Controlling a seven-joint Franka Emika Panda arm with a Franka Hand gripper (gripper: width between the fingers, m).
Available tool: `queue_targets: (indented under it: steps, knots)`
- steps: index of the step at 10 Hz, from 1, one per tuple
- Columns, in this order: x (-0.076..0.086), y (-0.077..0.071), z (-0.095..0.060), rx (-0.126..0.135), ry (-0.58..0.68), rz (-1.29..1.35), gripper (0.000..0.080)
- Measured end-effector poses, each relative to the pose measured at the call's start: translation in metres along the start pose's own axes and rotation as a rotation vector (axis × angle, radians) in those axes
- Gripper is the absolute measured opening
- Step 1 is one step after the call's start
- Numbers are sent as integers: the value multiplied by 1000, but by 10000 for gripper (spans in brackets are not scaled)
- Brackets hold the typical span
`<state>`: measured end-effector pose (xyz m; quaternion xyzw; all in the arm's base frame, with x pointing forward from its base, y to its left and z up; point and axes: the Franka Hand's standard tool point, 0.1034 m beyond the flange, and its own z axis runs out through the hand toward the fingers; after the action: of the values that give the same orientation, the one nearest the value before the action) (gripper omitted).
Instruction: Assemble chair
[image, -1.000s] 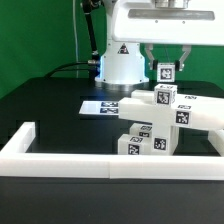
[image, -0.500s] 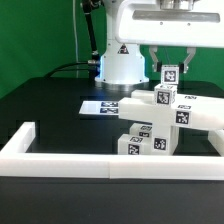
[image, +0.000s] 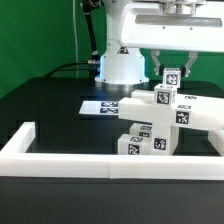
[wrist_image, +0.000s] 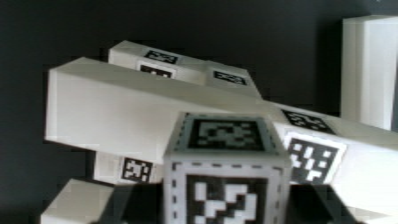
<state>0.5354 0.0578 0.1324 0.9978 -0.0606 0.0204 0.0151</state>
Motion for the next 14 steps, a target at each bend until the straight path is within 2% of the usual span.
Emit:
queue_targets:
  steps: [14]
  knots:
    - [3, -4, 0, -9, 8, -5, 285]
